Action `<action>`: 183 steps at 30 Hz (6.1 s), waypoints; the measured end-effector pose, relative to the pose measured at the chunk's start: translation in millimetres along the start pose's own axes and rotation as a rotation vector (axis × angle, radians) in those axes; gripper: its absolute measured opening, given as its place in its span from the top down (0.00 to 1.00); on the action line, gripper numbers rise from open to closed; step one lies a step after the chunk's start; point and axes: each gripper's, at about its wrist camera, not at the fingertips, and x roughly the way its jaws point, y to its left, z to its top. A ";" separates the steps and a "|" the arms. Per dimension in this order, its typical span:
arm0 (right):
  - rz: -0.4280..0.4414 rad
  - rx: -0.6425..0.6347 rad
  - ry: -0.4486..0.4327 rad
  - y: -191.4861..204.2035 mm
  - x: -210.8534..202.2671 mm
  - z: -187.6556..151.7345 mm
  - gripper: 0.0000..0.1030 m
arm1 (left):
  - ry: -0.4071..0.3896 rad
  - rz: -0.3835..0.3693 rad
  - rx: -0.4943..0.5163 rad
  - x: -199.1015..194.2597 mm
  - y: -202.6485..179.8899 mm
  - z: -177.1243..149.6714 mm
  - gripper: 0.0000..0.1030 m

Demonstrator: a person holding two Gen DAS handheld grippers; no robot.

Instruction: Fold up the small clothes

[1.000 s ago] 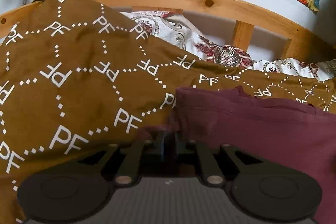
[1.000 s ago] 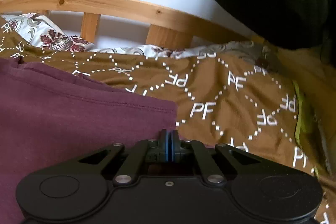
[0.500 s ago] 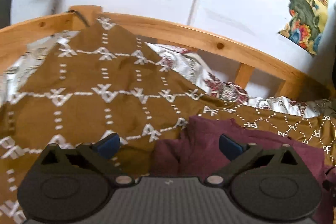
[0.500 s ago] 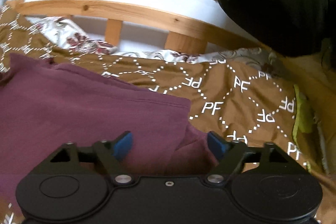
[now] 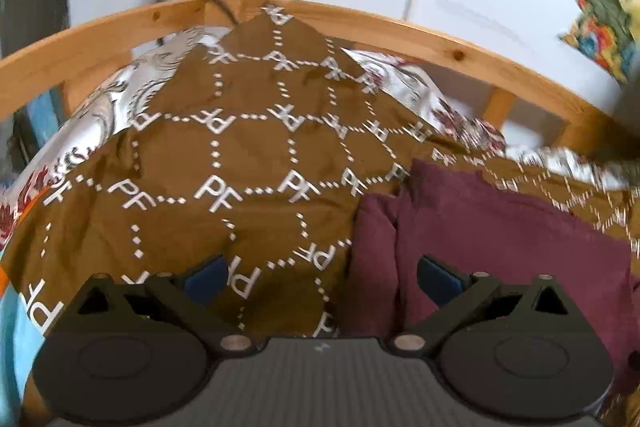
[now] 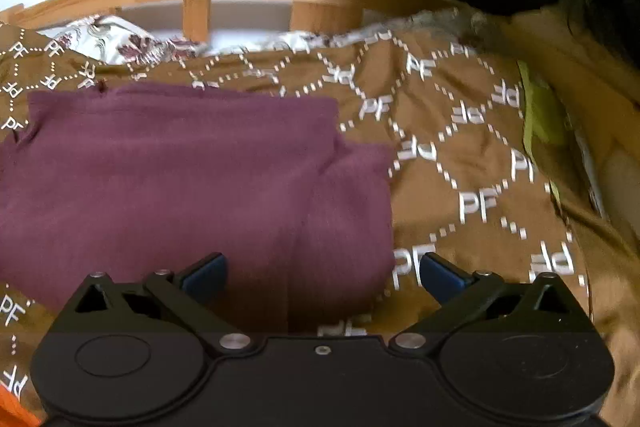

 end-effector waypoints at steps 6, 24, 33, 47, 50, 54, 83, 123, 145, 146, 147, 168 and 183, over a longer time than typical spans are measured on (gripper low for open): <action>-0.071 -0.109 0.128 6.6 18.9 -16.0 0.01 | 0.069 -0.011 0.090 15.3 -19.6 -8.7 0.01; -0.040 -0.087 -0.114 12.4 -4.0 2.2 0.01 | 0.287 -0.092 -0.109 57.5 -7.5 -13.7 0.01; 0.154 -0.156 -0.263 68.1 -16.2 12.1 0.01 | 0.401 -0.138 -0.306 69.9 12.4 -18.5 0.01; 0.222 -0.300 -0.053 130.1 17.1 -20.5 0.01 | 0.445 -0.144 -0.369 84.4 20.8 -21.7 0.01; 0.238 -0.283 -0.040 127.4 17.8 -20.2 0.01 | 0.421 -0.150 -0.395 87.3 21.4 -18.5 0.01; 0.246 -0.273 -0.043 125.9 17.3 -22.5 0.01 | 0.378 -0.166 -0.424 85.5 25.7 -15.4 0.01; 0.265 -0.254 -0.044 121.0 18.0 -21.8 0.01 | 0.338 -0.165 -0.154 95.8 -10.4 -19.5 0.01; 0.087 0.399 -0.101 -64.4 -19.0 28.5 0.01 | 0.079 -0.432 0.315 -22.9 -210.8 5.7 0.88; 0.015 0.371 -0.122 -93.3 -2.7 15.7 0.01 | 0.243 -0.750 0.403 -36.9 -227.8 -59.2 0.12; 0.025 0.362 -0.125 -90.5 -3.1 16.3 0.01 | 0.244 -0.762 0.396 -40.2 -223.5 -58.3 0.10; 0.033 0.350 -0.129 -87.3 -3.6 17.0 0.01 | 0.249 -0.776 0.389 -43.7 -219.3 -57.3 0.08; 0.435 0.210 -0.225 -32.9 -12.5 27.3 0.01 | 0.067 -0.506 0.512 -33.7 -164.4 -65.5 0.01; 0.538 -0.126 -0.200 54.5 10.3 58.8 0.06 | 0.140 -0.466 0.462 9.4 -164.2 -78.4 0.01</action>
